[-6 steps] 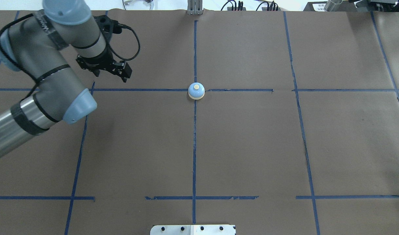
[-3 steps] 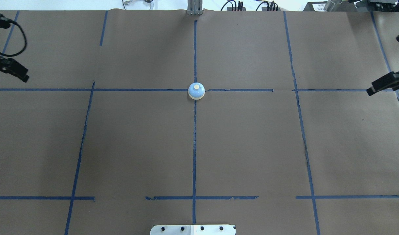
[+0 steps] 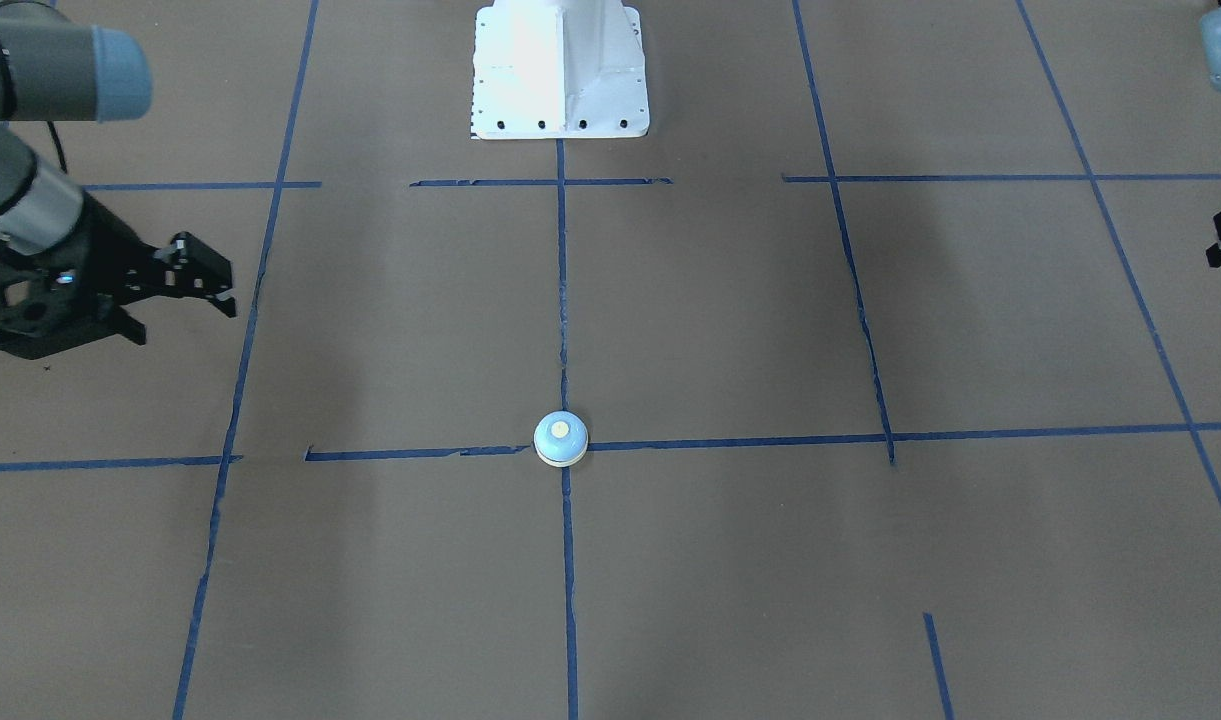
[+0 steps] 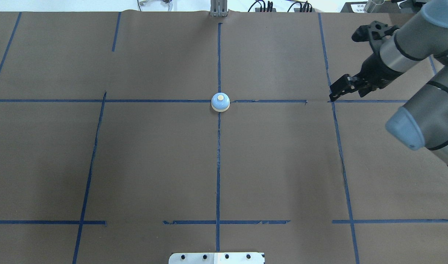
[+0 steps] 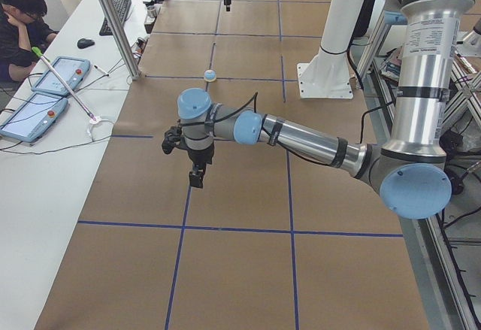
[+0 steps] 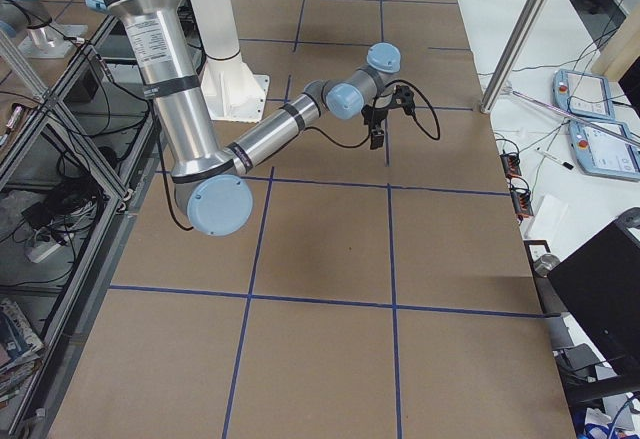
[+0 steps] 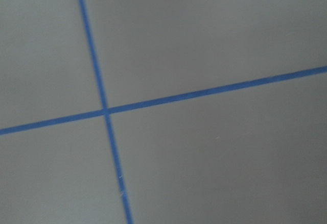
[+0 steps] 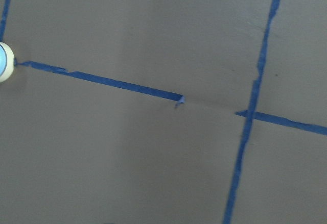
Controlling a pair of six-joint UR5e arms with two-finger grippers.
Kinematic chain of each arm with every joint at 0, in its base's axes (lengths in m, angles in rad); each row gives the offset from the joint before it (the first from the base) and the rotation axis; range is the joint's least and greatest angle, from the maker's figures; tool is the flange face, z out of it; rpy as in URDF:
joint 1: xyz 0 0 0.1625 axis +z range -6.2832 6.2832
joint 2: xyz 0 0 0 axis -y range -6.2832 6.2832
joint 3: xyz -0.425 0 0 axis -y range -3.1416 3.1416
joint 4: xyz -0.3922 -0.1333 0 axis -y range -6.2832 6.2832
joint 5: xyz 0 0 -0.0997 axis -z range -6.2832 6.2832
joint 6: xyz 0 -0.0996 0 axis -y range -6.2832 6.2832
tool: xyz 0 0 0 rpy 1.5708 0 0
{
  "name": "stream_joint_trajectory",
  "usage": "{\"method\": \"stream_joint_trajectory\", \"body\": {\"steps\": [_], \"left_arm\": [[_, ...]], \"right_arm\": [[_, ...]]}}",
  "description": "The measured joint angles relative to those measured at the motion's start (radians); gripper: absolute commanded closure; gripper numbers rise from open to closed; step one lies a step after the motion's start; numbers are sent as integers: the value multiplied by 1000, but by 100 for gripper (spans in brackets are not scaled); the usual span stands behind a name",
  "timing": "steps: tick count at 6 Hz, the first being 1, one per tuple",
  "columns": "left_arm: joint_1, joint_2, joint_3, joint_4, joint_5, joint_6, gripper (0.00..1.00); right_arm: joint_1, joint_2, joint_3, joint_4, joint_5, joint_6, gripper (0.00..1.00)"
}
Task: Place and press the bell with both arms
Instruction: 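Move the right gripper over the bell on the tape crossing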
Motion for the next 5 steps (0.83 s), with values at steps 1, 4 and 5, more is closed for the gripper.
{"method": "stream_joint_trajectory", "body": {"steps": [1, 4, 5], "left_arm": [[-26, 57, 7, -5, -2, 30, 0], [-38, 99, 37, -16, -45, 44, 0], [-39, 99, 36, -16, -51, 43, 0]], "right_arm": [[-79, 84, -27, -2, -61, 117, 0], [-260, 421, -341, 2, -246, 380, 16], [-286, 530, -480, 5, -277, 411, 54]]}}
